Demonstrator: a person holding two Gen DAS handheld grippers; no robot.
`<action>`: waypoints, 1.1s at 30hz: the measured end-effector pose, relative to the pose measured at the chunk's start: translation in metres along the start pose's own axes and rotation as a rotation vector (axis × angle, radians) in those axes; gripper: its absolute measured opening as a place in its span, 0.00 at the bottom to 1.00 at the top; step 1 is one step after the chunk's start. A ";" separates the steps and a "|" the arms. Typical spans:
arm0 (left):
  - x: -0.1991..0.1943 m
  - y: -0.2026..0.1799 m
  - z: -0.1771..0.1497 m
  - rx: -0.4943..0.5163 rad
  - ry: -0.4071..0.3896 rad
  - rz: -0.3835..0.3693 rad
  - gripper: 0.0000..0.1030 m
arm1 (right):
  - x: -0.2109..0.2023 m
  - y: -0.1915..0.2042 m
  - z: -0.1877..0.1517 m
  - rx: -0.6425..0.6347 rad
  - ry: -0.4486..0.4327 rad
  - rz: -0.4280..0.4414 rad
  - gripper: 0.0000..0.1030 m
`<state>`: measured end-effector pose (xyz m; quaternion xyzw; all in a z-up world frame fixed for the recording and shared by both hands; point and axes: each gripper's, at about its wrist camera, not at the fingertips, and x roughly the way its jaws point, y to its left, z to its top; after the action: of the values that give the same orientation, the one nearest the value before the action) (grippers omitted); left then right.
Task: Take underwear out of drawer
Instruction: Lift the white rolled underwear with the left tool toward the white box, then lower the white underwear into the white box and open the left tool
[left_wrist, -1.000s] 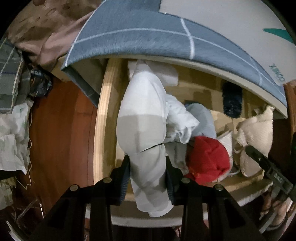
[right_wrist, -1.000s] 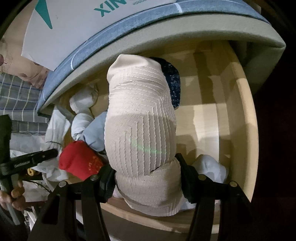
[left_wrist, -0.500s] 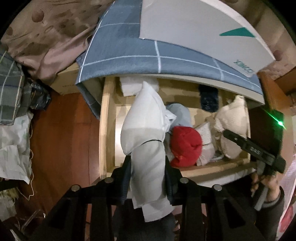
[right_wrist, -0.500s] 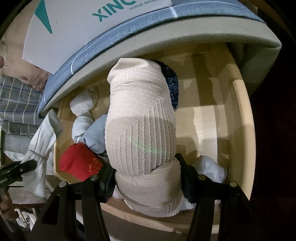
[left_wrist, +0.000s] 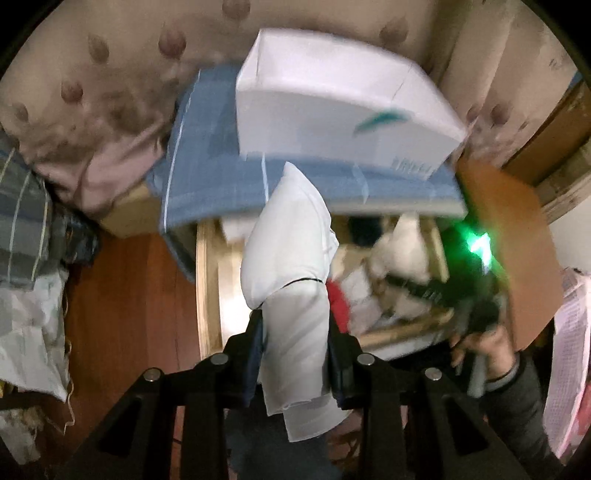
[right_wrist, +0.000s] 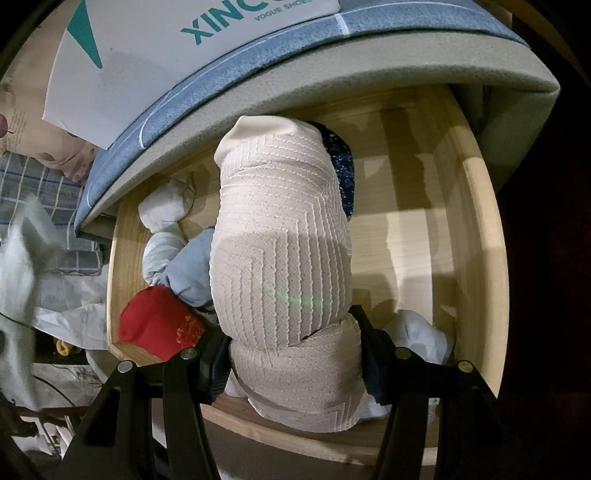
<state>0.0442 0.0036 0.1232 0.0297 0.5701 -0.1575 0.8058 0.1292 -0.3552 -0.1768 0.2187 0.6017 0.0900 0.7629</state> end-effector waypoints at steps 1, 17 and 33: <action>-0.010 -0.001 0.007 0.004 -0.038 -0.003 0.29 | 0.000 0.000 0.000 0.001 -0.001 -0.002 0.53; -0.021 -0.012 0.180 0.106 -0.338 0.076 0.30 | -0.002 0.004 -0.001 0.011 -0.024 -0.034 0.53; 0.109 0.005 0.229 0.032 -0.164 0.162 0.30 | -0.001 0.003 -0.001 0.012 -0.023 -0.029 0.53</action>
<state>0.2866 -0.0679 0.1011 0.0756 0.4956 -0.1028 0.8591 0.1281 -0.3529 -0.1748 0.2153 0.5967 0.0729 0.7696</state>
